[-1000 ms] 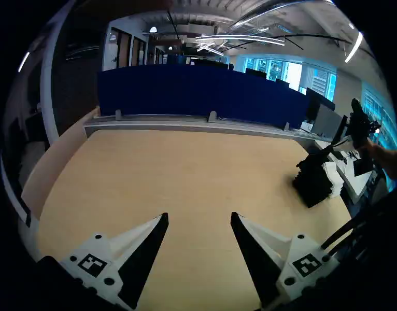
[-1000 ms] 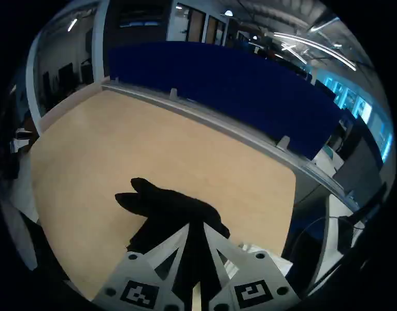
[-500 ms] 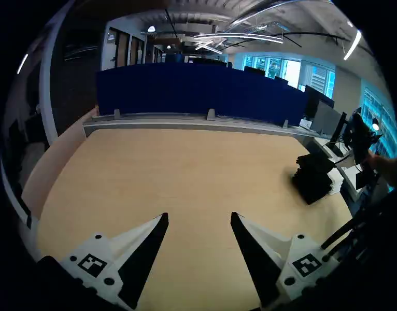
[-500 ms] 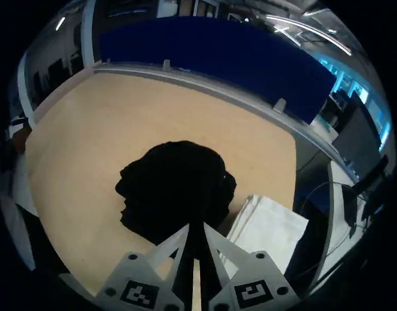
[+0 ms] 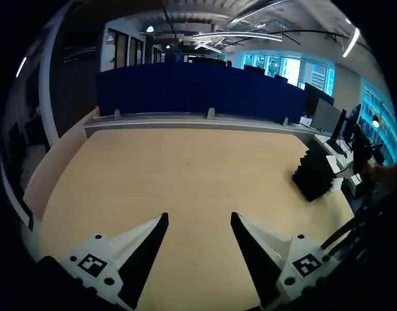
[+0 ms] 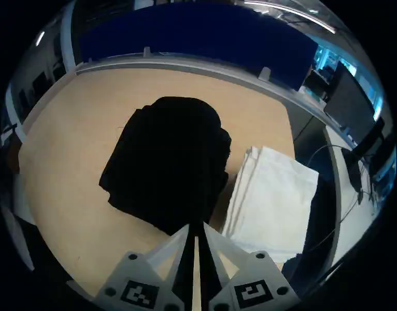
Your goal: Fold towel
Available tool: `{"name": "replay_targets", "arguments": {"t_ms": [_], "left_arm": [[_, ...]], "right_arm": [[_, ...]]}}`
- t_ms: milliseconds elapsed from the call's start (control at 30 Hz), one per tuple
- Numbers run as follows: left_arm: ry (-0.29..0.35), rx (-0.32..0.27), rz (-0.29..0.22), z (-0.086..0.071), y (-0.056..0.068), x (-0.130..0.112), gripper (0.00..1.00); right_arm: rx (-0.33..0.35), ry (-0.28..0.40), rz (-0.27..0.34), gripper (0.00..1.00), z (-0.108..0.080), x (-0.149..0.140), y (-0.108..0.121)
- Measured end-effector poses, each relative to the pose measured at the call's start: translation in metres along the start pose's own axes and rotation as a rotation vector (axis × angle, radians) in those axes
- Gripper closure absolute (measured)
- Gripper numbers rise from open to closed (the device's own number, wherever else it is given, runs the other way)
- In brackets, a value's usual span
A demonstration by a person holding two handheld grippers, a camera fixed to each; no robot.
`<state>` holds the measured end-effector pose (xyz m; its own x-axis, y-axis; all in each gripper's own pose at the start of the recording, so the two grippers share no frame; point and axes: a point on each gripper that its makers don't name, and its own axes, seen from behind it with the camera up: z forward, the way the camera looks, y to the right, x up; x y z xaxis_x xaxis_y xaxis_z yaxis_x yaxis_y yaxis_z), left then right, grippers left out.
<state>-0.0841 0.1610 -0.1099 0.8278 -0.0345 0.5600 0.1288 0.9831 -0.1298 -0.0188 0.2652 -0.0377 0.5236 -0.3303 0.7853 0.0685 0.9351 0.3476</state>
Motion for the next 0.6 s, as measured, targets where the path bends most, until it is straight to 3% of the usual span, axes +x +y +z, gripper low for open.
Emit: {"name": "replay_targets", "arguments": {"t_ms": [367,600], "left_arm": [[-0.002,-0.011,0.012,-0.0018,0.009,-0.0025,0.11],[0.002,-0.01,0.006,-0.0026,0.0061,-0.0012,0.11]], "right_arm": [[-0.018,0.018,0.028,0.95,0.006,-0.0023,-0.0057],[-0.035,0.047,0.033,0.88,-0.0008,0.0013,-0.0045]]}}
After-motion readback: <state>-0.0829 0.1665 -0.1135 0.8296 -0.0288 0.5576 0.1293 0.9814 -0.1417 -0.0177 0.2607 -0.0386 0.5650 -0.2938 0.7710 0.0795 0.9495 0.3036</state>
